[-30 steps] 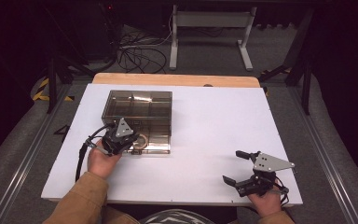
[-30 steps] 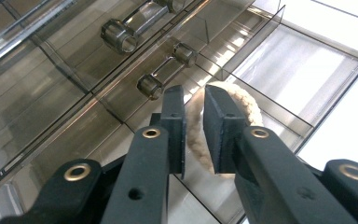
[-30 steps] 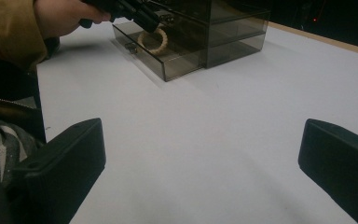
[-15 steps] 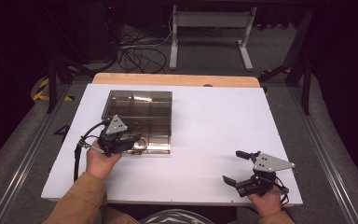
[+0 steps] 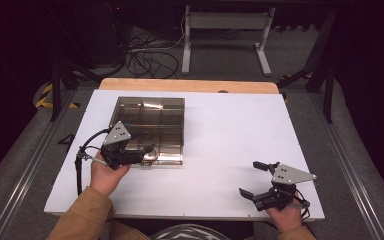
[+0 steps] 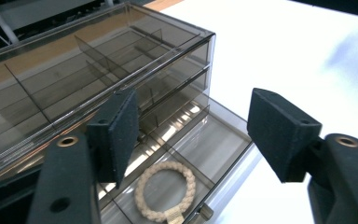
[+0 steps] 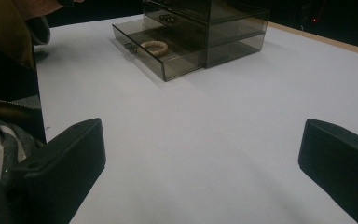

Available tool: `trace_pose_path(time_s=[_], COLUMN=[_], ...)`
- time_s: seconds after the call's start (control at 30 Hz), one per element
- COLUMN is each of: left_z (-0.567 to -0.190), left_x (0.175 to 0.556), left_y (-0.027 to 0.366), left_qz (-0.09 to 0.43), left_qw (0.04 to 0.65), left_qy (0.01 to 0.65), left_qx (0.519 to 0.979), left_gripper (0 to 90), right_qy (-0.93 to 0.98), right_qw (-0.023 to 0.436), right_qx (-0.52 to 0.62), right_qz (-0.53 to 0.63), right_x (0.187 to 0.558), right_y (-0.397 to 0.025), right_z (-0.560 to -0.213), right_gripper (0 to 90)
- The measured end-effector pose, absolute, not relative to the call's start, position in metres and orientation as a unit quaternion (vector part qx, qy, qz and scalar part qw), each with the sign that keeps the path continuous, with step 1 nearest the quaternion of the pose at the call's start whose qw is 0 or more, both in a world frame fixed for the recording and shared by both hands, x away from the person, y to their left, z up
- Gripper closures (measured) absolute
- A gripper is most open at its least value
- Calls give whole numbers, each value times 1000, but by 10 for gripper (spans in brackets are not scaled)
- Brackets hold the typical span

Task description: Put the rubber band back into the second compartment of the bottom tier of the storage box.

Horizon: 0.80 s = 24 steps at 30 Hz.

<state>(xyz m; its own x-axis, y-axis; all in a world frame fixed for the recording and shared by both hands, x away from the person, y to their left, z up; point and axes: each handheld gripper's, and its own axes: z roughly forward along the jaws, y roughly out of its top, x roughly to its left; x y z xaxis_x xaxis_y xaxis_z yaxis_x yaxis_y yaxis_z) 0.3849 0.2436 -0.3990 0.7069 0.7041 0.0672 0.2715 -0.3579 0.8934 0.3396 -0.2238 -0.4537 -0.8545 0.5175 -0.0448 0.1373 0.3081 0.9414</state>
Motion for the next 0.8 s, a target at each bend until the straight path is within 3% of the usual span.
trace_pose_path(time_s=[0.33,0.8], left_z=[-395,-394], left_x=[380,374], left_y=[242,244], left_qz=[214,213], left_qw=[494,504], left_qy=[296,288], left_qx=[789,786], left_gripper=[144,77], right_qy=[791,791], right_qw=[171,171], right_qx=[207,207], right_qz=[550,550], right_x=[339,339], right_y=[-224,-224], right_z=[-454,-454], right_gripper=[10,10])
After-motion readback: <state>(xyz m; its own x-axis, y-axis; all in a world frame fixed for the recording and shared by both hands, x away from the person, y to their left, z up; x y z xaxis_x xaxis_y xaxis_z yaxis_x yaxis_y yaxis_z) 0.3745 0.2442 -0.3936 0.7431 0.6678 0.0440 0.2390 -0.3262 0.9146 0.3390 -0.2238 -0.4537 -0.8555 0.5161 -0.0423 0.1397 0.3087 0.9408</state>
